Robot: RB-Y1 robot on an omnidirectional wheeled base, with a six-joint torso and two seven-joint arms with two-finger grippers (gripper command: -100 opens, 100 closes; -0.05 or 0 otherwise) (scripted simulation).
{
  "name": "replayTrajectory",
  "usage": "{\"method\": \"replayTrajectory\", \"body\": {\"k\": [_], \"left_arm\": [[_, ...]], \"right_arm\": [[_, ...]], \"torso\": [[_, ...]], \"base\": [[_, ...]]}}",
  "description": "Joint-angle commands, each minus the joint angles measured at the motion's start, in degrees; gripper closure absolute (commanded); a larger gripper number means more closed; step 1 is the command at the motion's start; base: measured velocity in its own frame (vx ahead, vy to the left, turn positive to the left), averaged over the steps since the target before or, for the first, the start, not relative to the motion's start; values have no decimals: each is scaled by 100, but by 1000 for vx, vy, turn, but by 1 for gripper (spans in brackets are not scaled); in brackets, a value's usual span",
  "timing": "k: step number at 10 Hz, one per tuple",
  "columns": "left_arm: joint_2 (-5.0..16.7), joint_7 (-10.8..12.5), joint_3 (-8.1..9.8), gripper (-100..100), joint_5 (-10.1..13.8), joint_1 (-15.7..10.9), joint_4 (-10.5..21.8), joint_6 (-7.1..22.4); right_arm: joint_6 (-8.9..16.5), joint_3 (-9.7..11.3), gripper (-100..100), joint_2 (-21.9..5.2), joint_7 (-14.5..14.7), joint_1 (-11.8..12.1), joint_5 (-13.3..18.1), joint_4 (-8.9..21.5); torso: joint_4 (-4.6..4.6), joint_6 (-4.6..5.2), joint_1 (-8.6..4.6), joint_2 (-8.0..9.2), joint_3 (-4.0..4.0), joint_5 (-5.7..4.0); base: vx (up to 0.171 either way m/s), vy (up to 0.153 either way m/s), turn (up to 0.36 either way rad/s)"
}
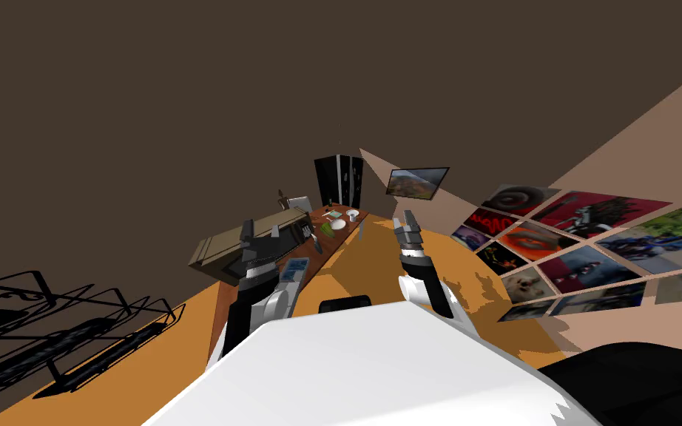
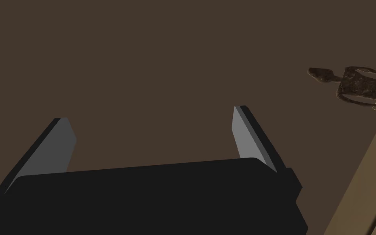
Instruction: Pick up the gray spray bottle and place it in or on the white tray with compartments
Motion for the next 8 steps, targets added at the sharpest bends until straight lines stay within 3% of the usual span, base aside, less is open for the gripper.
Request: {"method": "replayTrajectory", "body": {"k": [1,5,8], "left_arm": [[231,40,-2,-100,53,-23,33,24],[810,267,-17,-100,354,-151,218,163],[1098,531,-35,-100,701,-297,429,324]], "right_arm": [[0,0,0,0,0,0,0,0],[0,0,0,1,0,1,0,0],[0,1,0,1,0,1,0,0]], "torso": [[0,0,0,0,0,0],[-3,-1,-24,-11,-6,-5],[-3,-1,-42,-13,-7,-9]], "base": [[5,-15,44],[26,-65,97],[24,-111,149]]}}
